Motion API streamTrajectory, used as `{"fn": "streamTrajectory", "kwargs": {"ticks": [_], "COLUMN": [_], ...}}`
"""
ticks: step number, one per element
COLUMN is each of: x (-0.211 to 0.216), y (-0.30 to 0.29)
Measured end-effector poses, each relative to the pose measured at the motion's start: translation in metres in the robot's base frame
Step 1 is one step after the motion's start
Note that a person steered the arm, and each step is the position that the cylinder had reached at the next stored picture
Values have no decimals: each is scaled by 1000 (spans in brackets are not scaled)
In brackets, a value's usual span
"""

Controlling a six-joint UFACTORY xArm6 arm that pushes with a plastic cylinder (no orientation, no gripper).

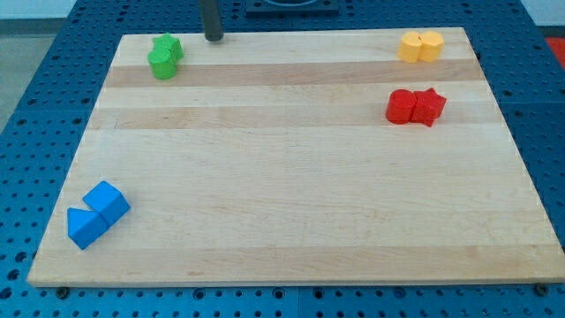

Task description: Push greens star and green circle towards center

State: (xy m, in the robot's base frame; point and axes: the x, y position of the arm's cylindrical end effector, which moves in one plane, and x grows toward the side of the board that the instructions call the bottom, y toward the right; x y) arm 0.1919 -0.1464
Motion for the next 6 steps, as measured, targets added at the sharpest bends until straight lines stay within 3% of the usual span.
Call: {"fn": "streamTrajectory", "kwargs": {"ticks": [2,4,6], "x": [0,-1,19], "y": [-85,-128,-73]}}
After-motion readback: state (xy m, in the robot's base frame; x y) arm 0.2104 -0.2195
